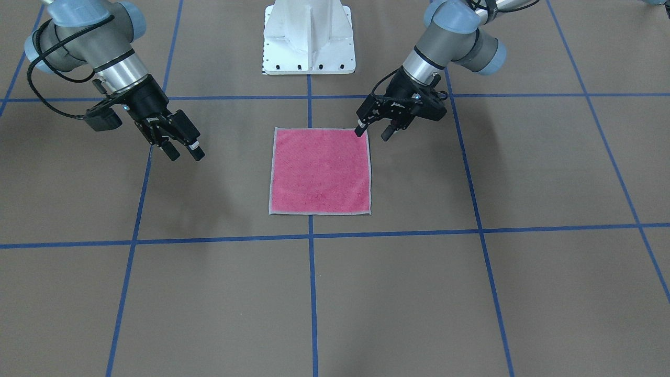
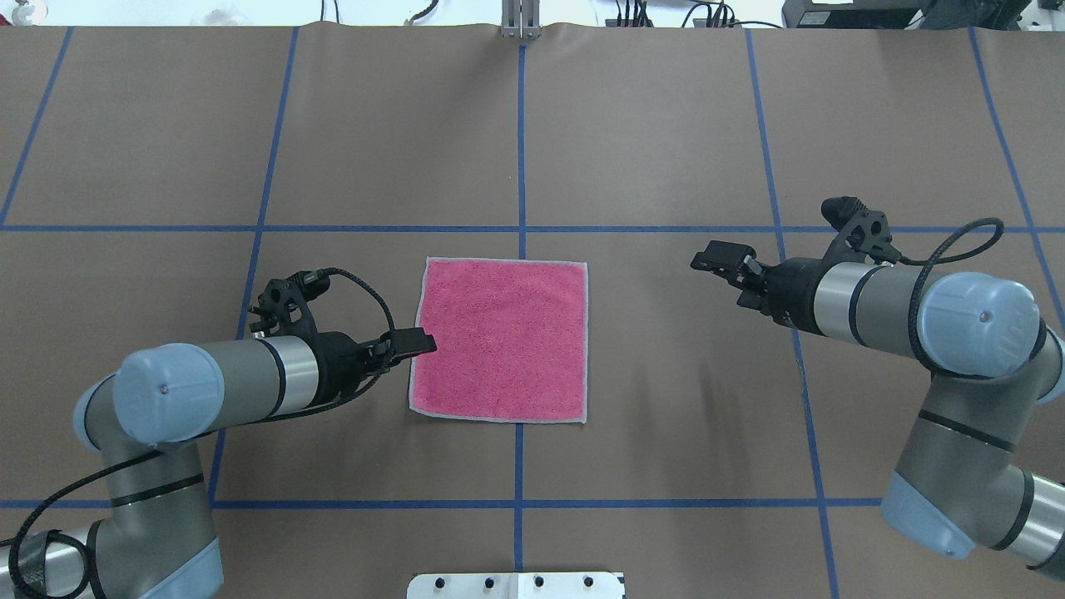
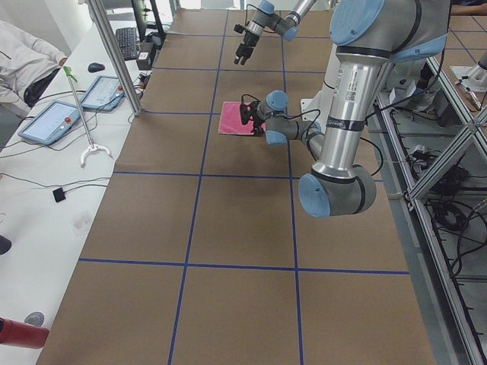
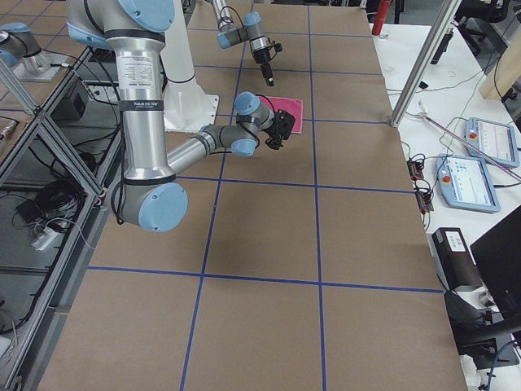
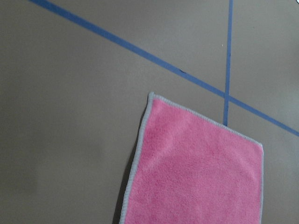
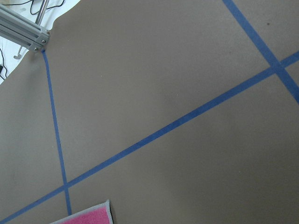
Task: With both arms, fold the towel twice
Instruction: 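Move the left gripper to the towel's near-left corner while the right gripper approaches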
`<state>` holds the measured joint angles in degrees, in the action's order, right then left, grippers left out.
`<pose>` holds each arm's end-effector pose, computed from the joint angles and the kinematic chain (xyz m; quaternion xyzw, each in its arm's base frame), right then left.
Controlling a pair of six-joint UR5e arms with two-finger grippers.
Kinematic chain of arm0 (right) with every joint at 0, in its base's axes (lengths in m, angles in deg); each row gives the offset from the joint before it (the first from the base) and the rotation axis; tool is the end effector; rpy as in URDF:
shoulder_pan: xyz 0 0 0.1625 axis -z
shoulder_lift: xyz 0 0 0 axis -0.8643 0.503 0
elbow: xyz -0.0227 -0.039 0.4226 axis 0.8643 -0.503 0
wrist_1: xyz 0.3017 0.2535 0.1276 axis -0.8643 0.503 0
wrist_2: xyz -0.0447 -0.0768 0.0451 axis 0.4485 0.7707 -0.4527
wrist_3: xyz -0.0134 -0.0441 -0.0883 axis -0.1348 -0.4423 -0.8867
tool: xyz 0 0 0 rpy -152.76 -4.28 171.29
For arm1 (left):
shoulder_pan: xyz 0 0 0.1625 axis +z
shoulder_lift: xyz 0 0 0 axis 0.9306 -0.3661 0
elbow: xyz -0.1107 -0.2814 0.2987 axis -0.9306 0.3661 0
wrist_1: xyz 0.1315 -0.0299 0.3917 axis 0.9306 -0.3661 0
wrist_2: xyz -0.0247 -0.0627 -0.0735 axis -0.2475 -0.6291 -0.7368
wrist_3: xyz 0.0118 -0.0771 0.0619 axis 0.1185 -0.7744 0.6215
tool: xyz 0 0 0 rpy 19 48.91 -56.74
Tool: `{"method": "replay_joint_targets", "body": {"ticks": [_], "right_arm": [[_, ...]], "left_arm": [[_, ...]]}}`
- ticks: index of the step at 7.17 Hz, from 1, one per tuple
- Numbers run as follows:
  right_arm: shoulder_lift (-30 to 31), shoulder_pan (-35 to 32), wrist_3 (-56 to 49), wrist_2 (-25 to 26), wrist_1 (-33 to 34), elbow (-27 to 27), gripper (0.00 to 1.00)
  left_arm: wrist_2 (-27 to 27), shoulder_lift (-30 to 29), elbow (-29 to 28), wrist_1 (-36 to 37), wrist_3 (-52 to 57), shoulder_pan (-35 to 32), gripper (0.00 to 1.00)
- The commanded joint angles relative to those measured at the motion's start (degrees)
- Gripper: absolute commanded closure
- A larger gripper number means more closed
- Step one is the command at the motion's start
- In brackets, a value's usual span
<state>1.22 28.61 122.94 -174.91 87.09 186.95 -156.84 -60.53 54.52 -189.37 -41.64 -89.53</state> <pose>-0.3752 -0.3808 0.3586 0.0914 -0.5786 0.2928 0.7557 0.4910 -0.3312 0.3138 0.0815 0.6169 -0.1821 0.7614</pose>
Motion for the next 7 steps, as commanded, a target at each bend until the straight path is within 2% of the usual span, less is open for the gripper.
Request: {"method": "replay_joint_targets", "body": {"ticks": [1, 2, 7], "right_arm": [[-0.13, 4.01, 1.40, 4.58, 1.39, 1.51, 0.04], [-0.22, 4.64, 1.48, 5.04, 1.48, 1.86, 0.04], [-0.49, 4.82, 1.40, 5.30, 1.48, 2.13, 0.03]], "left_arm": [[1.17, 0.23, -0.10, 0.33, -0.49, 2.19, 0.45], [1.08, 0.32, -0.27, 0.42, -0.49, 2.45, 0.50], [0.64, 0.41, -0.36, 3.32, -0.05, 3.69, 0.51]]}}
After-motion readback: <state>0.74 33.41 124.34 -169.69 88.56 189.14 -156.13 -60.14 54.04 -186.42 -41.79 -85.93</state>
